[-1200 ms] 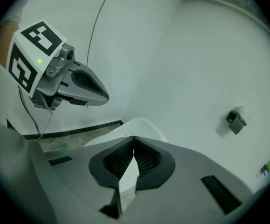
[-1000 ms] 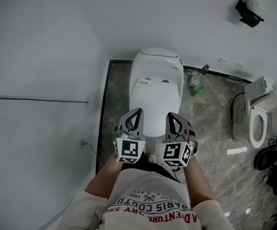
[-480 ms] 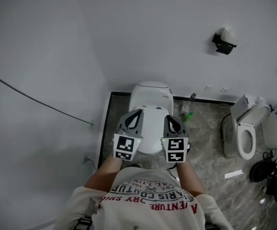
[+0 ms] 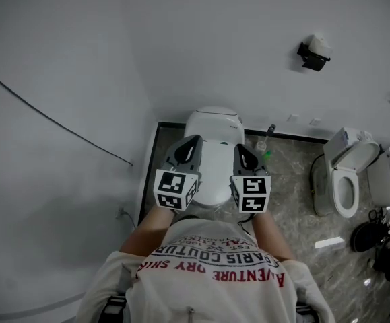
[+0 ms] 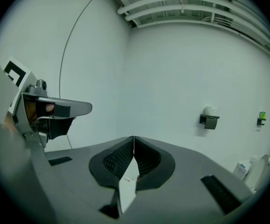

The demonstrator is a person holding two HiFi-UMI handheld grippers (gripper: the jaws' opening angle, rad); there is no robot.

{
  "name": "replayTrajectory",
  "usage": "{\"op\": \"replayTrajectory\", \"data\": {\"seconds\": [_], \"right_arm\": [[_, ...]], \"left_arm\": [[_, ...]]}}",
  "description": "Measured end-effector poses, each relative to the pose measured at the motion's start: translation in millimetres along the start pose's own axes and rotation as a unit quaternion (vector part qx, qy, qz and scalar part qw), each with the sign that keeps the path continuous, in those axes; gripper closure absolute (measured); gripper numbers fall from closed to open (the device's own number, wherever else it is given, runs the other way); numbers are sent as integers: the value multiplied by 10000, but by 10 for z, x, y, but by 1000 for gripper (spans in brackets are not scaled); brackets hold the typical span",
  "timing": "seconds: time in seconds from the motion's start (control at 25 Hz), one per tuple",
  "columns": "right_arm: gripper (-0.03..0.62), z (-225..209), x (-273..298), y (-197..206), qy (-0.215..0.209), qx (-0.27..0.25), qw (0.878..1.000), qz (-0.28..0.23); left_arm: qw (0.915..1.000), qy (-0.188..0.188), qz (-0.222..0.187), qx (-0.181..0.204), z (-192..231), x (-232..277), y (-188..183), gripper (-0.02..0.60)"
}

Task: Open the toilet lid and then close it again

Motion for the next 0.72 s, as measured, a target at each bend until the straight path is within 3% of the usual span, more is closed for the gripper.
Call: {"op": "replayTrajectory", "data": {"seconds": [0.32,0.72], "right_arm": [[579,27,-93,221,-104,120,9998,134],[579,-21,-222,405,-67,253,9995,201]], "left_arm": [[9997,-62,150,-166,-131,-95,239,575],[9997,-116,209,-2,-259,-157,298,575]]}}
Point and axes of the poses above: the fingertips, and each gripper's own axes: x forward along the fingers, z to its left, y out of its underside, the point moved 8 cm from there along -x, backward along the fingers, and after that the axes turned 11 degrees about z, right-handed, at the moved point
